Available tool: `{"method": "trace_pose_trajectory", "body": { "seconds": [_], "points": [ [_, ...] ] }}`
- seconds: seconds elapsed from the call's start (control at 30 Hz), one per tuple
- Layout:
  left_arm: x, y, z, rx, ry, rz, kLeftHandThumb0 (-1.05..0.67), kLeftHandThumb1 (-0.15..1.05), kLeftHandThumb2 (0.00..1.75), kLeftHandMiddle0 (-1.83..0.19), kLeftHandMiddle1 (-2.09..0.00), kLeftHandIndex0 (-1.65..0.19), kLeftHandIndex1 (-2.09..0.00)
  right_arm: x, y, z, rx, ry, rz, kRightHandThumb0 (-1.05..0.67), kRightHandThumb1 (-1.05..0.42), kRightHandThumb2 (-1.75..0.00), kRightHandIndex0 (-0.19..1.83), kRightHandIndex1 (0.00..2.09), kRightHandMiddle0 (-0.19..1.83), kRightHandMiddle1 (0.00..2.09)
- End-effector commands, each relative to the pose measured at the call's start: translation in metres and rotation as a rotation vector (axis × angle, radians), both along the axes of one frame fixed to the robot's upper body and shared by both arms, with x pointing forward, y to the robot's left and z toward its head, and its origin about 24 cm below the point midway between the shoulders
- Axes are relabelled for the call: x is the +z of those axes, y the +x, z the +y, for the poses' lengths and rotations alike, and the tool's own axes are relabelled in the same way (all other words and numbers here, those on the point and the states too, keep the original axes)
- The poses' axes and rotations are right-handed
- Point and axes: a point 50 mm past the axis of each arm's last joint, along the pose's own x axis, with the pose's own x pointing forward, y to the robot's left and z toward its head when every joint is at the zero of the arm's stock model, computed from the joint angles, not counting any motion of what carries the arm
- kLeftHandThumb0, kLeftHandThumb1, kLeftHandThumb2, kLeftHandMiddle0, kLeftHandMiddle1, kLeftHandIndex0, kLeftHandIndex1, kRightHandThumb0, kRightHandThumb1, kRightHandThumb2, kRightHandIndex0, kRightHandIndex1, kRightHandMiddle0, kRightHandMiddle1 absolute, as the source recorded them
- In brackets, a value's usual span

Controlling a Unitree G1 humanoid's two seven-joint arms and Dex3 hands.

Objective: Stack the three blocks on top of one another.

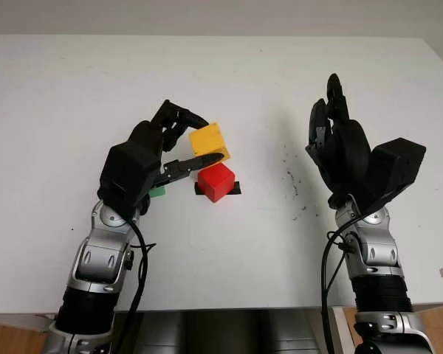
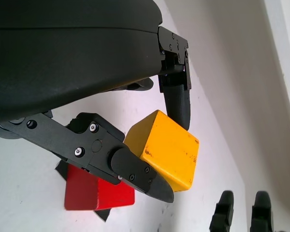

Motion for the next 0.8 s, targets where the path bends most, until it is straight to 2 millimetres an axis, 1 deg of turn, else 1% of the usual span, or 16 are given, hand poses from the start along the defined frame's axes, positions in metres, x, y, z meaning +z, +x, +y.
{"method": "trace_pose_trajectory", "body": {
  "seconds": [0.0,0.2,0.4,0.5,0.77],
  "points": [
    [0.0087,-0.0006,-0.0034,-0.026,0.007,-0.03,-0.38,1.01,0.05,-0.28,-0.06,-0.25,-1.84,0.0003,-0.0025,0.0007,-0.003,-0.001,-0.022,-0.62,-1.05,-0.69,-0.19,0.03,-0.19,0.03],
    [0.0093,-0.001,-0.0037,-0.049,0.016,0.0,-0.37,1.0,0.05,-0.29,-0.06,-0.27,-1.88,-0.0016,-0.0027,0.0044,-0.021,-0.002,-0.034,-0.61,-1.05,-0.67,-0.18,0.04,-0.18,0.04],
    [0.0125,-0.0042,-0.0011,-0.038,0.055,0.034,-0.35,1.01,0.05,-0.28,-0.06,-0.27,-1.91,-0.0028,-0.002,0.0082,-0.014,0.005,-0.035,-0.6,-1.05,-0.69,-0.19,0.04,-0.19,0.02],
    [0.0147,-0.0055,0.0012,-0.029,0.07,0.034,-0.33,1.0,0.05,-0.29,-0.06,-0.27,-1.93,-0.0033,-0.0022,0.0092,-0.009,0.012,-0.033,-0.58,-1.05,-0.7,-0.19,0.03,-0.19,0.01],
    [0.0177,-0.0071,0.0034,-0.02,0.088,0.022,-0.29,0.99,0.05,-0.3,-0.07,-0.26,-1.91,-0.0046,-0.0024,0.0087,-0.004,0.019,-0.023,-0.61,-1.05,-0.67,-0.19,0.04,-0.18,0.01]
  ]
}}
